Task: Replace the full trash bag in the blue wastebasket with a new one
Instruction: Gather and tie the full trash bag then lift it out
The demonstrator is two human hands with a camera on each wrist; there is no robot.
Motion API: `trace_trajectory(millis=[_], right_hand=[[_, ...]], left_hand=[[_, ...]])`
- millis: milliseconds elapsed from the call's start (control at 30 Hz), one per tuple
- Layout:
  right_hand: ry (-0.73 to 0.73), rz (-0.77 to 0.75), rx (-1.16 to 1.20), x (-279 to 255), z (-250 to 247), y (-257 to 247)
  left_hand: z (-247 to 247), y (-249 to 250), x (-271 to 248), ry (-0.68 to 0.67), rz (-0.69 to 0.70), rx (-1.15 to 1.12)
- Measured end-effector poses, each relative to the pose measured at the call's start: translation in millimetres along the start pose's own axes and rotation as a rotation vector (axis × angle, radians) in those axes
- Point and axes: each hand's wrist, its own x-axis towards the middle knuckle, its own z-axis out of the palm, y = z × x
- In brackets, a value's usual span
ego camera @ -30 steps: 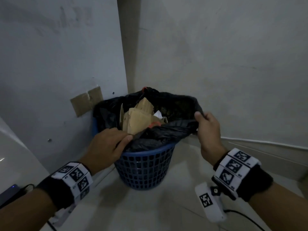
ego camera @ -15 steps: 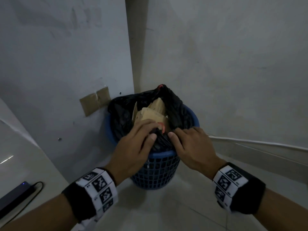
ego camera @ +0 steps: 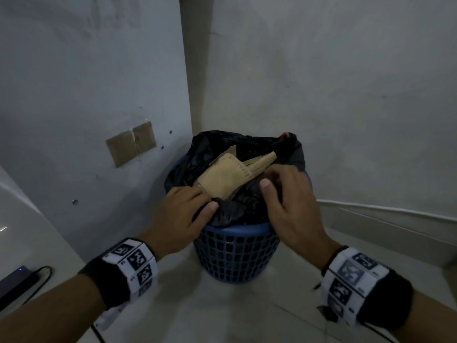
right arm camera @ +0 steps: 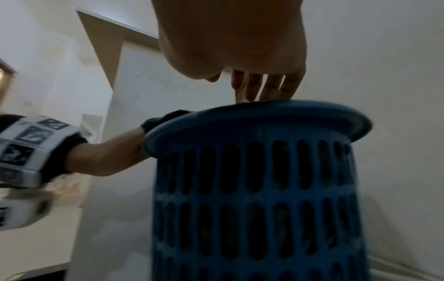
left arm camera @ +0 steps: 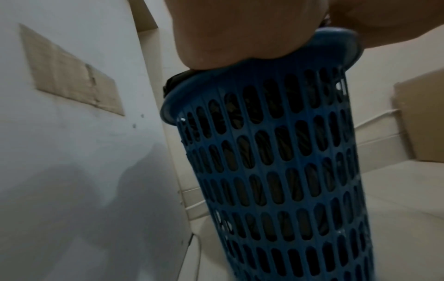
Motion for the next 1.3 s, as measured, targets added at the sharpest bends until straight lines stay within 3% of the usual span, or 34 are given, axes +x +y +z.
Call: trace_trajectory(millis=[67, 200, 333, 400, 533, 667, 800, 900, 1000, 1100, 1167, 1300], right_hand=[[-0.007, 0.042, -0.126, 11, -5, 17], [-0.253, -0.016, -0.447, 20, -14, 58], [-0.374, -0.075, -0.426, 2, -8, 72], [-0.33, -0.073, -0.415, -7, -1, 57], [-0.279, -0.163, -0.541, -16, 9, 18], [-0.267, -0.188, -0.504, -26, 14, -1], [-0.211, -0.187, -0.207, -4, -2, 8], [-0.033, -0.09, -0.16, 16, -10, 19], [0.005, 0.086, -0.182, 35, -11, 26], [-0.143, 0.236, -0.238, 48, -11, 27], [-0.239, 0.228, -0.303, 50, -7, 29], [-0.137, 0.228, -0.185, 53, 0, 28]], left_hand=[[-2, -12, -1, 0.017, 0.019, -0.009], [-16, -35, 0, -0.029, 0.053, -0.011], [-27, -54, -2, 0.01, -0.134, -0.002], [-29, -53, 0, 0.077, -0.218, -0.044], [-30, -18, 15, 0.147, -0.1, -0.194], [-21, 28, 31, -0.02, -0.014, -0.162], [-9, 45, 24, -0.236, -0.023, -0.081], [-8, 45, 20, -0.282, -0.085, -0.051], [-7, 43, 20, -0.319, -0.094, -0.008], [-8, 43, 20, -0.3, -0.106, -0.003], [-12, 45, 24, -0.247, -0.133, -0.03], [-19, 49, 48, -0.099, -0.262, -0.19]])
